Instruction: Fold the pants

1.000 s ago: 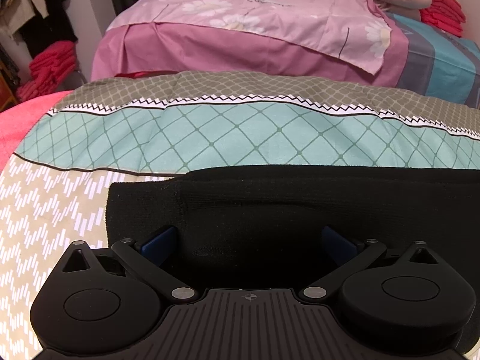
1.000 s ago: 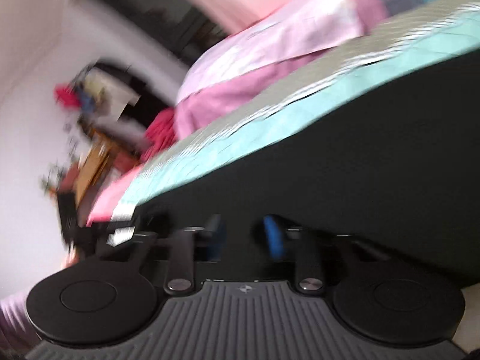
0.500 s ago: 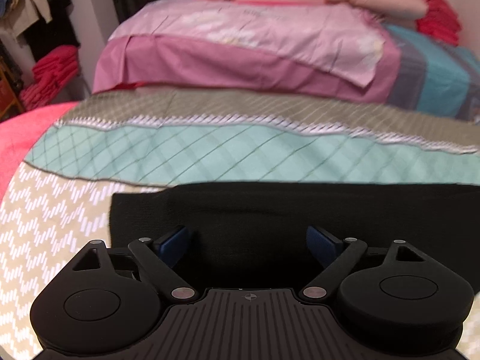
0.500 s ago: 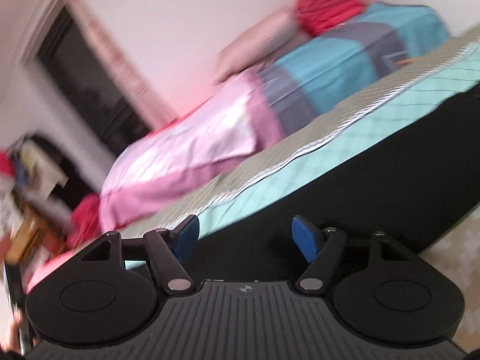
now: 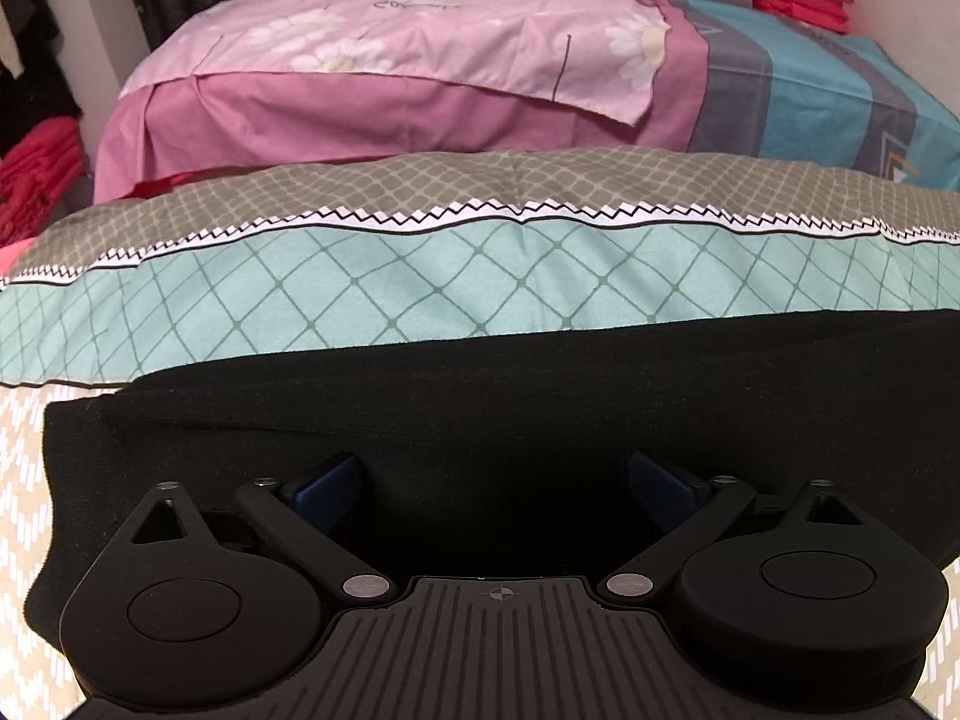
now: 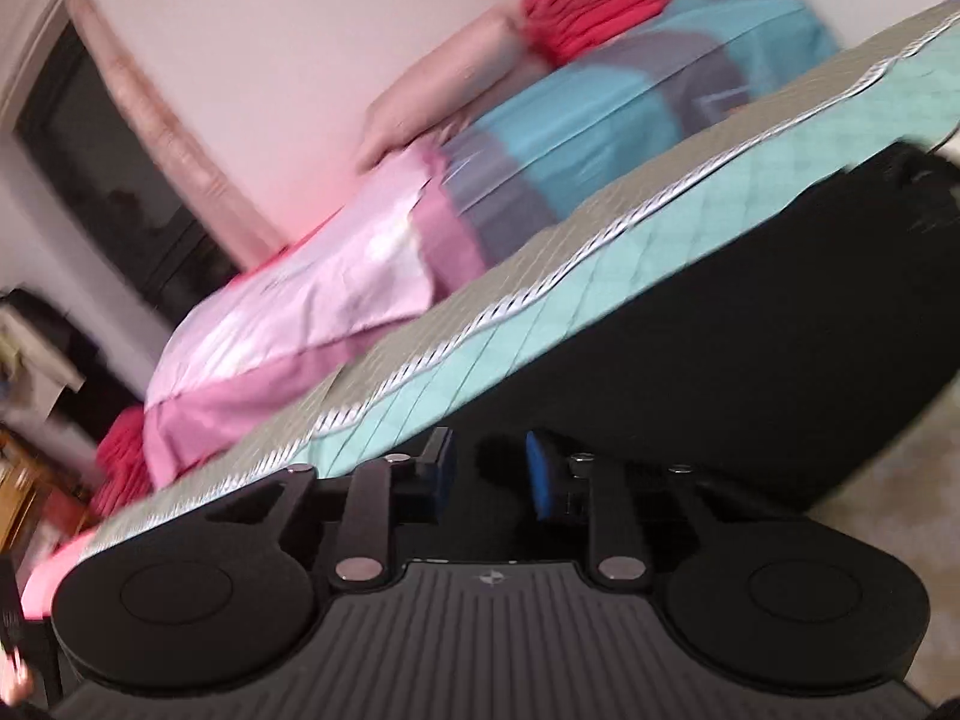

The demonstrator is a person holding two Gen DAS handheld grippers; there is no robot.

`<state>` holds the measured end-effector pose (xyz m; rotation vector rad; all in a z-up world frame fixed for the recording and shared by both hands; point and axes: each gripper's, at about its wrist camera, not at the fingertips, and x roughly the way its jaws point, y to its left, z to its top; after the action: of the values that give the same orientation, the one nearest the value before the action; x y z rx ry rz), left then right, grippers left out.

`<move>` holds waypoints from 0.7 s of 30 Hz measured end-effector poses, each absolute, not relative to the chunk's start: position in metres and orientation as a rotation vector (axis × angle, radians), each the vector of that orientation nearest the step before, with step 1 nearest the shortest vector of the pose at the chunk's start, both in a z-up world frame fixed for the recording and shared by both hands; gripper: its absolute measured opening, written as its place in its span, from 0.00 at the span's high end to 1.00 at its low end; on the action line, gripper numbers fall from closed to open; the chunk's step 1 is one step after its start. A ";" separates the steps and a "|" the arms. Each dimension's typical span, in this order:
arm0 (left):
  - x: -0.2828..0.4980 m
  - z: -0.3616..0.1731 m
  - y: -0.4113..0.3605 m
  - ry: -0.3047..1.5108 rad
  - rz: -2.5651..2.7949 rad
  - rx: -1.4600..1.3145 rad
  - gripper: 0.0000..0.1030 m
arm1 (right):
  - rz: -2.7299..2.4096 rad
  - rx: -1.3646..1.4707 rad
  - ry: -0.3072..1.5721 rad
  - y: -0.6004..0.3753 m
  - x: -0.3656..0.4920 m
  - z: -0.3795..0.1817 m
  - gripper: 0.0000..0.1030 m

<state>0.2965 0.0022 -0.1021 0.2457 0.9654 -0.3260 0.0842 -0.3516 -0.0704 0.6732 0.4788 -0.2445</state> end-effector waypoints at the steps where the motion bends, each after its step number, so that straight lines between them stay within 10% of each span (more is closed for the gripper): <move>1: 0.298 -0.102 0.002 0.965 -0.327 0.248 0.00 | -0.203 0.643 0.484 -0.344 0.082 -0.069 0.41; 4: 0.299 -0.102 0.001 0.969 -0.322 0.249 0.00 | -0.098 0.588 0.560 -0.333 0.084 -0.082 0.48; 7: 0.300 -0.102 0.000 0.977 -0.317 0.245 0.00 | -0.158 0.624 0.533 -0.362 0.076 -0.091 0.91; 10: 0.300 -0.103 0.001 0.975 -0.319 0.249 0.00 | -0.315 0.740 0.440 -0.410 0.060 -0.092 1.00; 14: 0.300 -0.103 0.001 0.975 -0.319 0.250 0.00 | -0.485 0.734 0.386 -0.440 0.050 -0.080 1.00; 18: 0.299 -0.104 0.001 0.975 -0.311 0.250 0.00 | -0.389 0.671 0.421 -0.416 0.053 -0.071 0.58; 21: 0.300 -0.103 -0.002 0.979 -0.306 0.255 0.00 | -0.276 0.628 0.504 -0.408 0.063 -0.081 0.64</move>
<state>0.2998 -0.0017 -0.1034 0.2549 0.9791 -0.3062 0.0626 -0.4083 -0.0808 0.6280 0.5045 -0.2762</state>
